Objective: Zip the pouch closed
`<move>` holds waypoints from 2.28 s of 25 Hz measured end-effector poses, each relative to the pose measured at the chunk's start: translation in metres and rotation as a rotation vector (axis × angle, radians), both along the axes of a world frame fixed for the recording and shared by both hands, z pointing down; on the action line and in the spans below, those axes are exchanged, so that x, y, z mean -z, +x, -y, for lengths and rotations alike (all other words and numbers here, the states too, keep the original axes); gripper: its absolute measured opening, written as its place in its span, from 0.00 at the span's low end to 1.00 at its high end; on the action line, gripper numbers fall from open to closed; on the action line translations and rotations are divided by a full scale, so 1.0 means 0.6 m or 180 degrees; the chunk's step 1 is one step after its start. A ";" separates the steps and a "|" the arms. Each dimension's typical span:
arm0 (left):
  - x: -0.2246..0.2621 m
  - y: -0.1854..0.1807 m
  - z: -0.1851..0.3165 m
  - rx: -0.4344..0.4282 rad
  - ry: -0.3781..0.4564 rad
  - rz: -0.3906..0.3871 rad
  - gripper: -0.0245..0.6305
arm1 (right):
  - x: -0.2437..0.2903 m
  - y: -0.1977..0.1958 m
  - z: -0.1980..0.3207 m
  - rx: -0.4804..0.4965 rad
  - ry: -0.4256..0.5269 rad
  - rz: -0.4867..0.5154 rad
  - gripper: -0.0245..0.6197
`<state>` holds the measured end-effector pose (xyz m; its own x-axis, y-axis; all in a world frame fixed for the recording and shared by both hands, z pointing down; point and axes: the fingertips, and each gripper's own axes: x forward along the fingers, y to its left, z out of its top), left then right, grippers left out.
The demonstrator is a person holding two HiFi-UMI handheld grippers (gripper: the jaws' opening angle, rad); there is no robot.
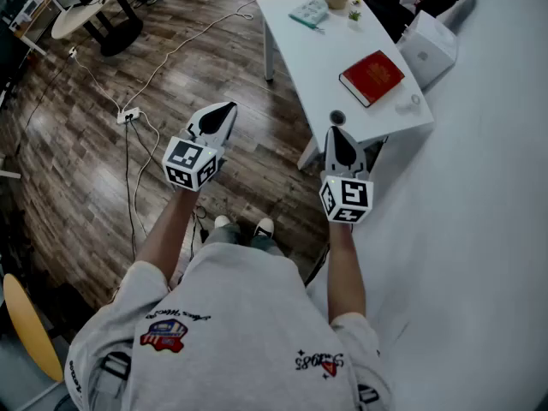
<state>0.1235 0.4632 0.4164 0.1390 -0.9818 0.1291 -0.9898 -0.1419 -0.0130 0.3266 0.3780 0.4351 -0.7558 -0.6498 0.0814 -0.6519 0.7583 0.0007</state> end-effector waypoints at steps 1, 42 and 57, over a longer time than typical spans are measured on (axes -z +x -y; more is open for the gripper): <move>0.000 -0.001 -0.006 0.0009 0.0002 0.0000 0.05 | 0.002 -0.002 -0.006 0.0003 0.0032 -0.0023 0.04; -0.062 -0.115 0.083 0.0034 -0.0040 -0.0256 0.55 | -0.034 -0.128 0.083 -0.0073 -0.0031 -0.0026 0.45; -0.071 -0.284 0.404 -0.0564 -0.0198 -0.0247 0.55 | -0.010 -0.335 0.359 -0.0293 -0.0070 -0.0071 0.45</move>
